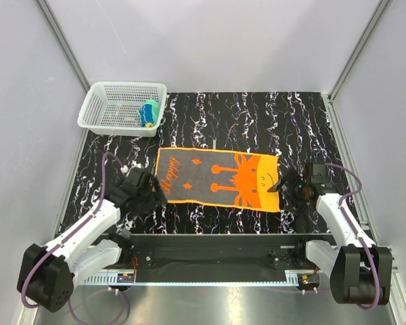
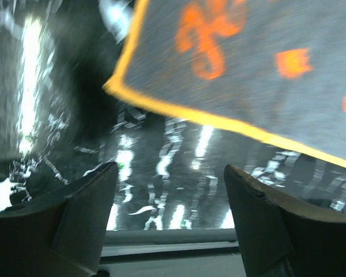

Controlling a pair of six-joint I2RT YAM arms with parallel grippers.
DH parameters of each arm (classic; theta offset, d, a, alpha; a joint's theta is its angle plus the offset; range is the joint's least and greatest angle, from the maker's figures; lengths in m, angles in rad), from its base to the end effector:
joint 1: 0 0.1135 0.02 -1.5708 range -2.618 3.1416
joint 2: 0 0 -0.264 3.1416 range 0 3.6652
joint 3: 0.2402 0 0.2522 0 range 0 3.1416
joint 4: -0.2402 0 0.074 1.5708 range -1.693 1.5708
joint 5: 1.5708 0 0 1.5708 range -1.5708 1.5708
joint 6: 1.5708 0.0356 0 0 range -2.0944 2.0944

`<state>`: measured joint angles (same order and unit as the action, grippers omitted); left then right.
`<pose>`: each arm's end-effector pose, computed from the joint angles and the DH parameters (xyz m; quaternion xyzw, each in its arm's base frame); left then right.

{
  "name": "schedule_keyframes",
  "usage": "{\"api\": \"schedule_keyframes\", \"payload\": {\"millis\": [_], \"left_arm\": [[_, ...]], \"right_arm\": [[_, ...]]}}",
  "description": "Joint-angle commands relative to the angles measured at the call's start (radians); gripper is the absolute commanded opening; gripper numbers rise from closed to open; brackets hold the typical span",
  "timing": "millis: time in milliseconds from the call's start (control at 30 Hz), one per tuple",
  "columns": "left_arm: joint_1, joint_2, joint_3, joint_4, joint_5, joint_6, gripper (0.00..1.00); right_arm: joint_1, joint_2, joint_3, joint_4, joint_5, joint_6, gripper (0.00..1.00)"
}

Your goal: Roll the towels

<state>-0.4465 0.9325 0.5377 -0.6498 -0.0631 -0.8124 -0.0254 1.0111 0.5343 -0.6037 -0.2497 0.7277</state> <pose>0.1515 -0.0700 0.1920 -0.1836 0.9475 -0.1284 0.2281 0.1763 0.0043 0.1824 0.3258 0.9062 0.1963 0.1846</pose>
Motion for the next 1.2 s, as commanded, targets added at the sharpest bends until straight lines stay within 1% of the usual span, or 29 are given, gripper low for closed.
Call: {"api": "schedule_keyframes", "payload": {"millis": [0, 200, 367, 533, 633, 667, 700, 733, 767, 800, 833, 867, 933, 967, 1100, 1167], "left_arm": [[0.026, 0.012, -0.065, 0.082, 0.014, -0.080, 0.75], [0.078, 0.055, -0.110, 0.146, -0.018, -0.074, 0.72], [0.121, 0.150, -0.116, 0.223, -0.014, -0.064, 0.70], [0.167, 0.221, -0.107, 0.282, -0.018, -0.039, 0.64], [0.186, 0.273, -0.093, 0.303, 0.000, -0.016, 0.51], [0.186, 0.281, -0.091, 0.311, 0.008, -0.016, 0.44], [0.187, 0.285, -0.085, 0.314, 0.009, -0.008, 0.30], [0.187, 0.290, -0.085, 0.317, 0.008, -0.005, 0.25], [0.187, 0.289, -0.085, 0.322, 0.008, -0.005, 0.18], [0.187, 0.292, -0.084, 0.322, 0.008, -0.001, 0.09], [0.187, 0.293, -0.084, 0.325, 0.009, 0.002, 0.04], [0.187, 0.293, -0.082, 0.323, 0.009, 0.005, 0.00], [0.187, 0.292, -0.081, 0.323, 0.009, 0.012, 0.00], [0.187, 0.292, -0.081, 0.320, 0.009, 0.015, 0.00], [0.187, 0.241, -0.068, 0.283, -0.003, 0.024, 0.00], [0.187, 0.214, -0.058, 0.254, -0.026, 0.027, 0.00]], "right_arm": [[-0.001, 0.006, -0.031, 0.007, -0.033, 0.026, 0.99], [-0.001, 0.078, 0.007, 0.007, -0.060, -0.013, 0.97], [-0.001, 0.101, 0.038, 0.007, -0.049, -0.034, 0.97], [-0.001, 0.130, 0.033, 0.033, -0.063, -0.028, 0.96], [-0.001, 0.133, 0.027, 0.048, -0.066, -0.024, 0.96], [-0.001, 0.135, 0.021, 0.053, -0.074, -0.017, 0.95], [-0.001, 0.133, 0.018, 0.059, -0.076, -0.016, 0.93], [-0.001, 0.133, 0.006, 0.067, -0.080, -0.005, 0.91], [-0.001, 0.132, -0.002, 0.073, -0.083, 0.001, 0.89], [-0.001, 0.130, -0.010, 0.088, -0.089, 0.006, 0.87], [-0.001, 0.130, -0.023, 0.097, -0.097, 0.015, 0.80], [-0.001, 0.132, -0.030, 0.104, -0.097, 0.016, 0.76], [-0.001, 0.142, -0.039, 0.114, -0.097, 0.019, 0.68], [-0.001, 0.145, -0.039, 0.114, -0.094, 0.019, 0.67], [-0.001, 0.135, -0.030, 0.065, -0.051, 0.022, 0.67], [0.001, 0.110, -0.005, 0.018, 0.018, 0.016, 0.68]]}}
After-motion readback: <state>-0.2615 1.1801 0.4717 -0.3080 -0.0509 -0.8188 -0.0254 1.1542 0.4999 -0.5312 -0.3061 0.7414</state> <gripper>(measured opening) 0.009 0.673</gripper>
